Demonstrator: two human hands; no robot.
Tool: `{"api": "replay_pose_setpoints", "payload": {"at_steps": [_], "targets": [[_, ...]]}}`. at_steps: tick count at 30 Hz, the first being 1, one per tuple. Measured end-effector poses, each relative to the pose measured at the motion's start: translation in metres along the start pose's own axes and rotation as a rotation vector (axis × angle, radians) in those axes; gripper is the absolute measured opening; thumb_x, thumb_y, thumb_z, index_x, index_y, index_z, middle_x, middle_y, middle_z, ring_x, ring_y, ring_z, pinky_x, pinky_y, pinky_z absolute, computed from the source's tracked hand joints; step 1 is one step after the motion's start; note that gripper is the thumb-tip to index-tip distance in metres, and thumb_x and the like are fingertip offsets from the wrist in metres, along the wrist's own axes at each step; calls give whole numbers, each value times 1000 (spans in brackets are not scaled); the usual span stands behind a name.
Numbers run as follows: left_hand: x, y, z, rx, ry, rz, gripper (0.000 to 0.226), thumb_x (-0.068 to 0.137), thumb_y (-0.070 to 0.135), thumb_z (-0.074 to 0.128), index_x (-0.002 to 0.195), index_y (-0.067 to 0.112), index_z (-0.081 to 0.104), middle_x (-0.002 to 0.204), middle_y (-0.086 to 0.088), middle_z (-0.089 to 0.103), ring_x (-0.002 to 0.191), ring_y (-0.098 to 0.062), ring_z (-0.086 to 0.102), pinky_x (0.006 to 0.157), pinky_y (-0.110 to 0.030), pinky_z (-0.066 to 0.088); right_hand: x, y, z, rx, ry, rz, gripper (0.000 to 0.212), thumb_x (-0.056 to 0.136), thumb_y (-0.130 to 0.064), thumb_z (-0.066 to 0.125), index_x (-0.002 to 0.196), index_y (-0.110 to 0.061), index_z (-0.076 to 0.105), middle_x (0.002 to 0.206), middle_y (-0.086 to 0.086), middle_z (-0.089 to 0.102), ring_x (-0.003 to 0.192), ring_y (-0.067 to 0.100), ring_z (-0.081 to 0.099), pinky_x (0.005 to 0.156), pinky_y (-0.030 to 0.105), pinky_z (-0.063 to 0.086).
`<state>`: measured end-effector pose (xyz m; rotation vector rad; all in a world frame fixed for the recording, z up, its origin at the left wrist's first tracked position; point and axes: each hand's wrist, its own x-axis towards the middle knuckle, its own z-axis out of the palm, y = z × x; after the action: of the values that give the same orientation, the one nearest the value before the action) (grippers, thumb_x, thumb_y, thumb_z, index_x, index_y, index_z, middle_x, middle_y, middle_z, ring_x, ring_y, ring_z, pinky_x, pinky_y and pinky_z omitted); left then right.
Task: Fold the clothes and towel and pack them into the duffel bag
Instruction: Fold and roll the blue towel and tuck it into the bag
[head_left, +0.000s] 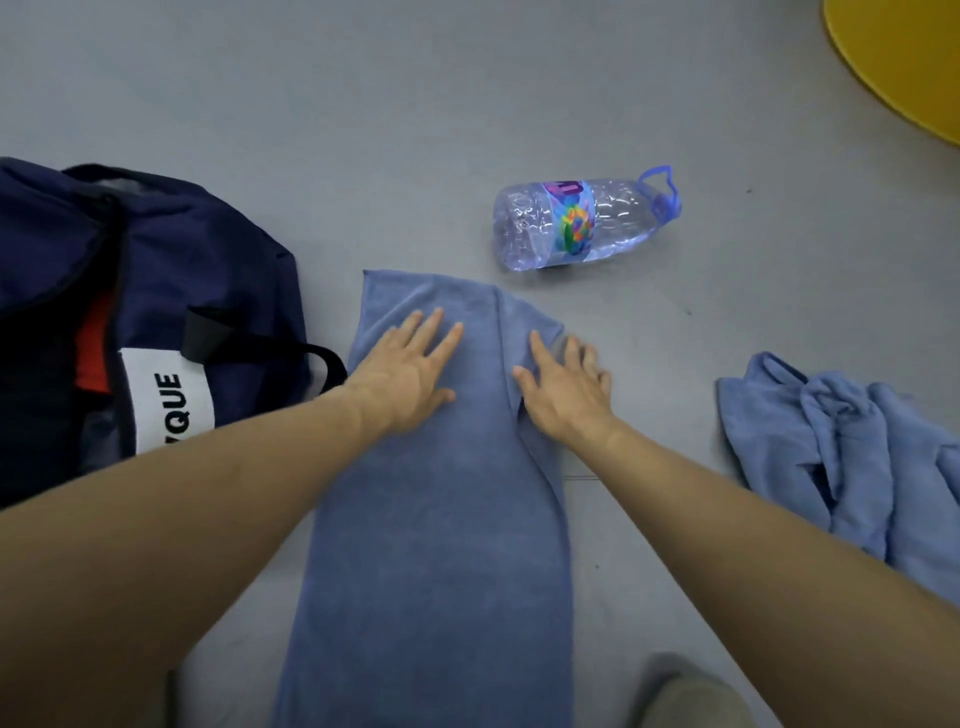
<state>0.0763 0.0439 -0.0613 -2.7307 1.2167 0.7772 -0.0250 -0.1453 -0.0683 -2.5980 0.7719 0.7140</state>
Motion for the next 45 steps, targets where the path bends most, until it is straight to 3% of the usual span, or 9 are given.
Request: {"api": "replay_pose_setpoints", "payload": {"at_steps": [8, 14, 19, 27, 31, 34, 37, 40, 45], "targets": [[6, -29, 21, 16, -25, 33, 100, 86, 81, 37, 153, 40, -24, 161, -6, -34, 149, -27, -29, 123, -44, -13, 37, 29, -17, -139, 92, -91, 66, 106, -48, 23, 160, -16, 3, 168, -3, -4, 154, 24, -8, 122, 55, 6], [5, -28, 26, -83, 38, 13, 97, 89, 77, 40, 156, 38, -19, 162, -1, -32, 150, -23, -28, 124, -41, -11, 47, 24, -25, -195, 100, -85, 68, 106, -45, 28, 160, -15, 0, 168, -1, -9, 154, 24, -8, 123, 54, 5], [13, -32, 24, -42, 69, 2, 89, 94, 72, 35, 157, 33, -15, 164, -6, -27, 151, -25, -24, 124, -45, -8, 9, 6, 19, -192, 231, -362, 78, 99, -63, 19, 160, -18, 3, 168, 2, -9, 155, 21, -8, 125, 47, -1], [21, -36, 31, -50, 12, -65, 96, 79, 89, 29, 153, 48, -16, 161, -3, -34, 148, -31, -31, 118, -61, -13, -62, 35, 80, -276, 219, -694, 77, 100, -64, 26, 160, -16, 18, 167, 10, 9, 155, 29, 4, 125, 47, 12], [12, -48, 15, -45, 12, -10, 96, 73, 95, 22, 153, 53, -9, 165, -2, -26, 150, -35, -24, 117, -68, -5, -76, 74, 81, -373, 164, -657, 80, 97, -70, 24, 160, -21, 20, 167, 6, 15, 154, 28, 10, 120, 52, 20], [-35, -41, 20, 111, 100, 200, 89, 83, 85, 18, 157, 43, -8, 167, -8, -15, 153, -33, -17, 121, -62, -3, -87, 75, 68, -353, 152, -614, 80, 96, -70, 22, 160, -21, 20, 167, 6, 14, 154, 28, 10, 122, 53, 19], [-103, -24, 42, 193, 126, 393, 80, 96, 63, 38, 161, 32, 4, 168, -14, -1, 154, -35, -5, 124, -53, 3, -121, 60, 72, -331, 169, -672, 79, 98, -68, 23, 159, -18, 22, 166, 9, 17, 153, 29, 14, 122, 52, 21], [-164, -16, 65, 196, 112, 422, 82, 95, 43, 58, 161, 27, 12, 166, -17, 11, 153, -37, 8, 124, -50, 13, -179, 48, 103, -251, 139, -733, 77, 100, -67, 19, 159, -19, 21, 166, 9, 15, 154, 30, 13, 123, 49, 20], [-240, -6, 82, 124, 66, 426, 83, 94, 38, 61, 161, 25, 15, 165, -18, 16, 153, -36, 15, 123, -48, 22, -252, 53, 150, -229, 28, -766, 75, 100, -68, 21, 159, -22, 20, 166, 6, 15, 153, 30, 13, 120, 50, 28]]}}
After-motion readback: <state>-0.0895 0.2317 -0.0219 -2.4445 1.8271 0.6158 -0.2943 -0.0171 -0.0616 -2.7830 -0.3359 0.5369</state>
